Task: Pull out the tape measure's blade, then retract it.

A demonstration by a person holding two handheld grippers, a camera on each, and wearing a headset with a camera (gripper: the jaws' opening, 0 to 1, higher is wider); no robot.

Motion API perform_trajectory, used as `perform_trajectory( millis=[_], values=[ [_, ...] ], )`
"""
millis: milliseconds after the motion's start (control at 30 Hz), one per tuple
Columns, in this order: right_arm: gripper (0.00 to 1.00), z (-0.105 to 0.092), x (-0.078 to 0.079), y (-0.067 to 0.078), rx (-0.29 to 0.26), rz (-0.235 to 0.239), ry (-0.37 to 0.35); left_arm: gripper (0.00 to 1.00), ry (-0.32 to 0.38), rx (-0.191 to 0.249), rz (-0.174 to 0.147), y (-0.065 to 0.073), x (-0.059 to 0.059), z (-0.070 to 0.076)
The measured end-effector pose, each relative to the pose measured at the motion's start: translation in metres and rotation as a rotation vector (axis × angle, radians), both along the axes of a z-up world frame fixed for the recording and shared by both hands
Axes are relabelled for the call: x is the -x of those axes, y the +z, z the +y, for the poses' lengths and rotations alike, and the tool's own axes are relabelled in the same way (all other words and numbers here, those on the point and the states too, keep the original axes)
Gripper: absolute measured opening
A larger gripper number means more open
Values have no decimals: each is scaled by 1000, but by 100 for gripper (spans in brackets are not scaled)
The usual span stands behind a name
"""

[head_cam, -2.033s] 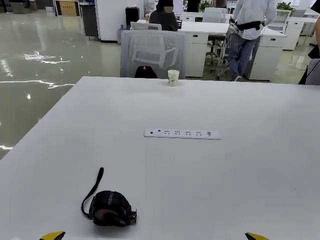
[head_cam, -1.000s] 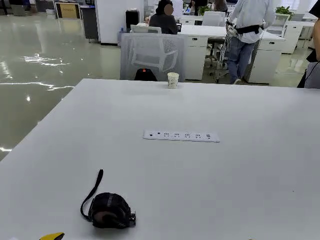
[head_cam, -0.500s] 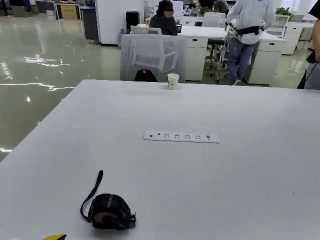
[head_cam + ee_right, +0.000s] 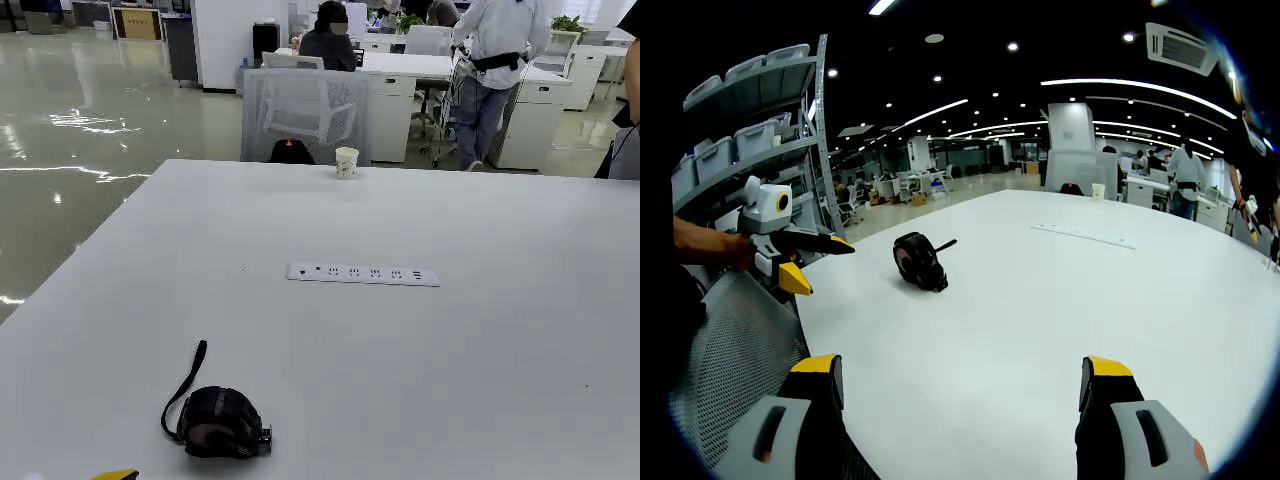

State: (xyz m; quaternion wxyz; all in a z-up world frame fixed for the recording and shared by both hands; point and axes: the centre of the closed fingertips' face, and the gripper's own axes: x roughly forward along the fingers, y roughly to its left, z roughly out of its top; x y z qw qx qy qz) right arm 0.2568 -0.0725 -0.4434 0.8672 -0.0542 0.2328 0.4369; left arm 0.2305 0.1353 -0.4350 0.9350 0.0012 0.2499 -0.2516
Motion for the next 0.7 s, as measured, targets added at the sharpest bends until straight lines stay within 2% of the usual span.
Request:
perform_trajectory(
  millis=[33, 233, 300, 367, 500, 567, 700],
  values=[
    [98, 0, 0, -1, 1, 1, 1, 99, 1, -4, -6, 0, -1, 0],
    [98, 0, 0, 0, 1, 2, -1, 99, 8, -15, -17, 3, -2, 3],
    [98, -1, 0, 0, 3, 2, -1, 99, 6, -13, -12, 3, -2, 3],
    [98, -1, 0, 0, 4, 2, -2, 99, 10, -35, -23, 4, -2, 5],
    [99, -1, 1, 0, 5, 1, -3, 99, 15, -14, -18, 5, -2, 5],
    [99, -2, 1, -1, 8, 2, -3, 99, 17, -25, -29, 6, -2, 6],
    [99, -1, 2, -2, 8, 6, -2, 99, 16, -23, -29, 5, -2, 6]
  ],
)
